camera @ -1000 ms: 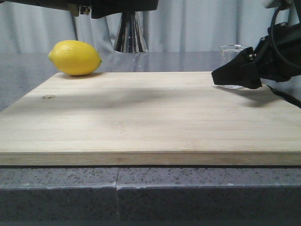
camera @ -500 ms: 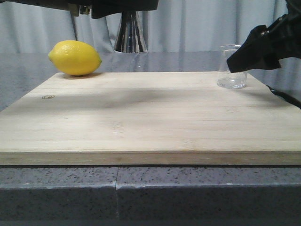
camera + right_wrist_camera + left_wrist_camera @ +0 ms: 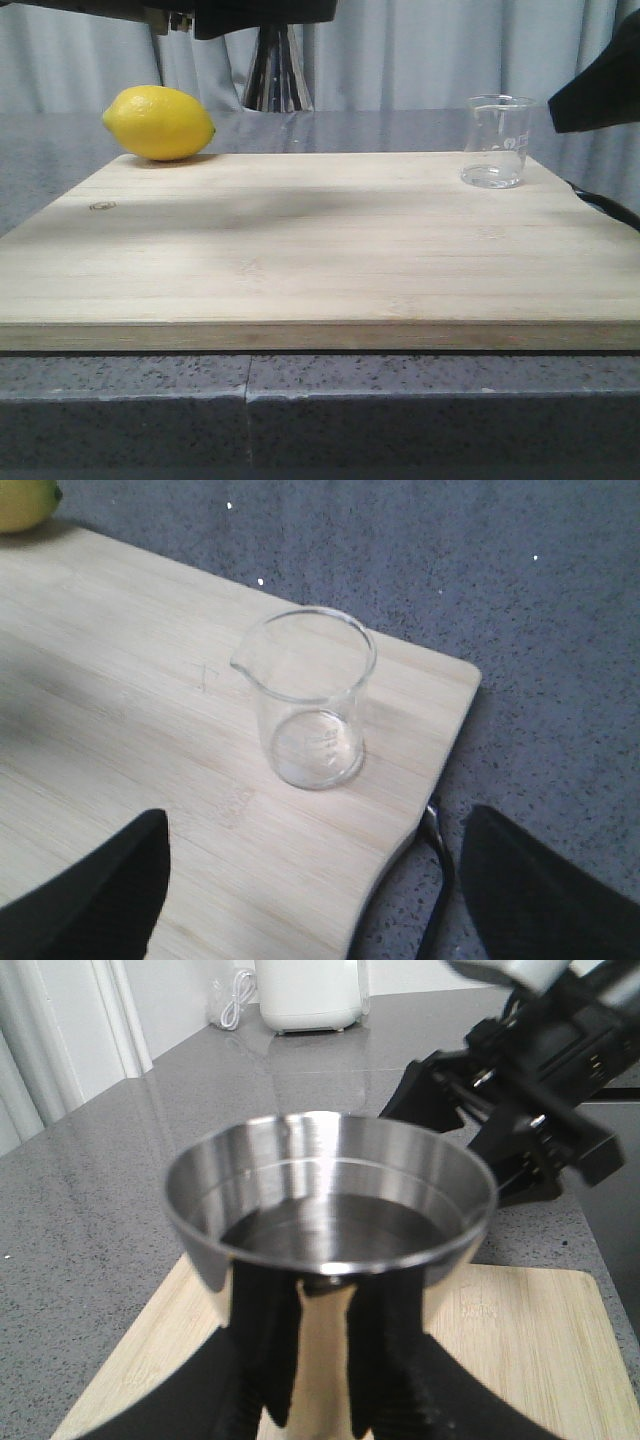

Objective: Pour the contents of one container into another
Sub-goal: 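Set the beaker back on the board and open the right gripper, then lower the jigger onto the board with the left gripper and release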

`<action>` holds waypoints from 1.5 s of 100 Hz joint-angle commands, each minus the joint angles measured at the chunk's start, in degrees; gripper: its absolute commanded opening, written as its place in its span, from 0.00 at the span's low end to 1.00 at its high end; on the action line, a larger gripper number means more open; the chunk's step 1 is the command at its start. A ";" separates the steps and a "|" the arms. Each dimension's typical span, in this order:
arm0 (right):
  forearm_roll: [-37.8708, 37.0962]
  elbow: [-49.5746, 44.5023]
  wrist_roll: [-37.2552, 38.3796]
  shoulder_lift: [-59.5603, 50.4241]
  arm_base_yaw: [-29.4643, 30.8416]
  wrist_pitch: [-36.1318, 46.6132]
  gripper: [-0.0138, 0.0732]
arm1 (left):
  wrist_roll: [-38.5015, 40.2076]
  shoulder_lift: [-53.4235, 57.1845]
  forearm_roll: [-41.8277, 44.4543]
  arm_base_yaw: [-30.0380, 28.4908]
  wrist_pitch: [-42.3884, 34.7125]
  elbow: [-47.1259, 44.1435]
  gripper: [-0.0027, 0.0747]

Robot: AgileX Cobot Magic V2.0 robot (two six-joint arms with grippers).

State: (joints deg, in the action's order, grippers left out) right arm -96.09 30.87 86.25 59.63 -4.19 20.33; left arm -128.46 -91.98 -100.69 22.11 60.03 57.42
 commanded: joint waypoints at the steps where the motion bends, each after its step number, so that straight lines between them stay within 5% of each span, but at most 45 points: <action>1: 0.58 0.58 2.58 -4.61 0.03 0.14 0.78 | 0.54 2.44 -5.29 0.47 2.97 1.70 0.29; 86: -0.49 -0.13 3.01 -10.20 0.03 -0.49 0.78 | 0.54 2.44 -5.29 0.47 2.93 1.70 0.29; 122: -0.57 -0.13 3.01 -10.20 0.03 -1.17 0.78 | -0.78 -5.78 -5.29 0.47 12.62 6.96 0.29; 150: -0.98 -0.13 3.01 -10.20 0.03 -1.43 0.78 | -0.53 -10.05 -5.29 -0.10 12.62 9.13 0.29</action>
State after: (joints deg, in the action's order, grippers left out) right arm -97.52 29.33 89.32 50.20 -4.19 19.87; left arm -129.16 -103.61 -100.67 22.11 66.04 64.74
